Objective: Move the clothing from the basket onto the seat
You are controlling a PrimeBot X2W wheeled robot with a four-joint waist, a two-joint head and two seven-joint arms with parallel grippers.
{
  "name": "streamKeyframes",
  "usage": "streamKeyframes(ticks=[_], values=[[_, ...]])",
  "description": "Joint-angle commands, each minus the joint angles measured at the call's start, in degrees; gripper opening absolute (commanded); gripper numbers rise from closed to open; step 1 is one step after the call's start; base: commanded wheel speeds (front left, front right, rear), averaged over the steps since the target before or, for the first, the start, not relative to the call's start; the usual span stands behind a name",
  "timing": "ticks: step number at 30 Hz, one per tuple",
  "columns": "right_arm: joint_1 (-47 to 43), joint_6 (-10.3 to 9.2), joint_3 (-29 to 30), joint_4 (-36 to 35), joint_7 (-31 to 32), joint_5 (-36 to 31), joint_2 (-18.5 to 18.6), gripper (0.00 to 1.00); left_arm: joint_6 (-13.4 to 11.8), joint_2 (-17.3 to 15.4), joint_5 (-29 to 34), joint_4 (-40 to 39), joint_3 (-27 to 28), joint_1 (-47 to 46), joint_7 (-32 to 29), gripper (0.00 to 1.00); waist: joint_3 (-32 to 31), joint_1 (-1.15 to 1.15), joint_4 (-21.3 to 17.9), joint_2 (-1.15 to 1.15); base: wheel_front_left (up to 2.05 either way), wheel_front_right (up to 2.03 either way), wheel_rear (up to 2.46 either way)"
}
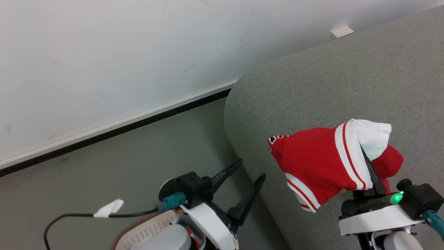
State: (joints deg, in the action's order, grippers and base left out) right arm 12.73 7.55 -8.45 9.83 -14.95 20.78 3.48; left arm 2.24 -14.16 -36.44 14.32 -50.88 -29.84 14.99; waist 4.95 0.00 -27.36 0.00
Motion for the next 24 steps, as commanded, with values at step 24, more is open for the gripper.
streamKeyframes(ticks=[24], values=[[35.3, -0.12, 15.0, 13.1, 6.2, -6.1, 13.0, 0.0, 1.0, -9.6, 4.2, -12.6, 3.0, -7.8, -4.4, 1.0, 25.1, 0.0, 12.8, 0.0, 0.0, 0.0, 0.0]])
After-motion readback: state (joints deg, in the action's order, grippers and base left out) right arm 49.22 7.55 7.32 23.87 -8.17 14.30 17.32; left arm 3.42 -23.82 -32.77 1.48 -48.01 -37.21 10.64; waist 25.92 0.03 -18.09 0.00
